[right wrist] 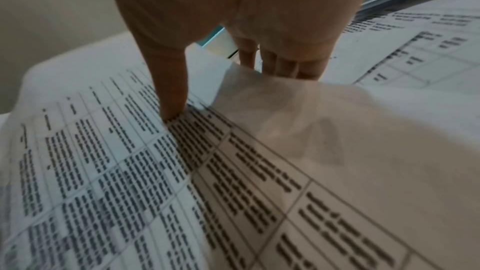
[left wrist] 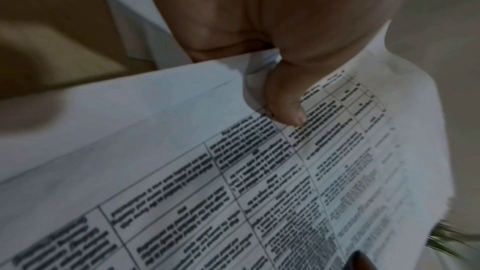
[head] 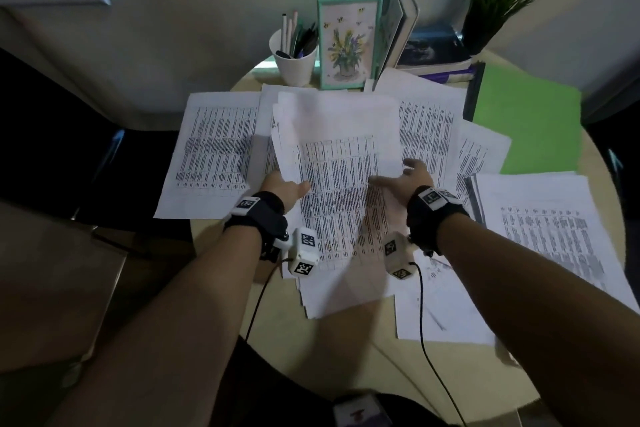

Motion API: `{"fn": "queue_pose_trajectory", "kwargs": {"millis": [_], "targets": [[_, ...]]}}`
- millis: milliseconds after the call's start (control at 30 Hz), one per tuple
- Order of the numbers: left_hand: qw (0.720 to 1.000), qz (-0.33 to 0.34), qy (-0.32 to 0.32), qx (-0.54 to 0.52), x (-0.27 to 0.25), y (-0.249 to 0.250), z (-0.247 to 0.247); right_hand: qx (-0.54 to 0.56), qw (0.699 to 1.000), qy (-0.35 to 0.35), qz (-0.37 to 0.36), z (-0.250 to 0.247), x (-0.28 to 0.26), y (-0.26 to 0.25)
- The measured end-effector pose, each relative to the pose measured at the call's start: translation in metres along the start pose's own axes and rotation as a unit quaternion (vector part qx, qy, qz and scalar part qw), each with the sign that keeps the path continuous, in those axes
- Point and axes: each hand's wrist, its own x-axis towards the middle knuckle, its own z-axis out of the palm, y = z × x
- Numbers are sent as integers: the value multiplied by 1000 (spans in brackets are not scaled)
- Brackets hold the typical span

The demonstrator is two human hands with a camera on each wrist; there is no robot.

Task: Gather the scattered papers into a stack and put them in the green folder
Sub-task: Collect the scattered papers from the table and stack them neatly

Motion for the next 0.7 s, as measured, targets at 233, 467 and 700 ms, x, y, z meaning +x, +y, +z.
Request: {"fn": "queue_pose_trajectory", "kwargs": {"millis": [233,467,700], "targets": [[997,61,24,-28,-31,50,20,73,995,-33,-59,-50,-20,-8],[986,84,113,-90,-63,90,58,75,987,-9,-141,-101,-32,-13],[960,117,199,-159,-94,127,89,48,969,25,-243,-124,-55,-16]]}}
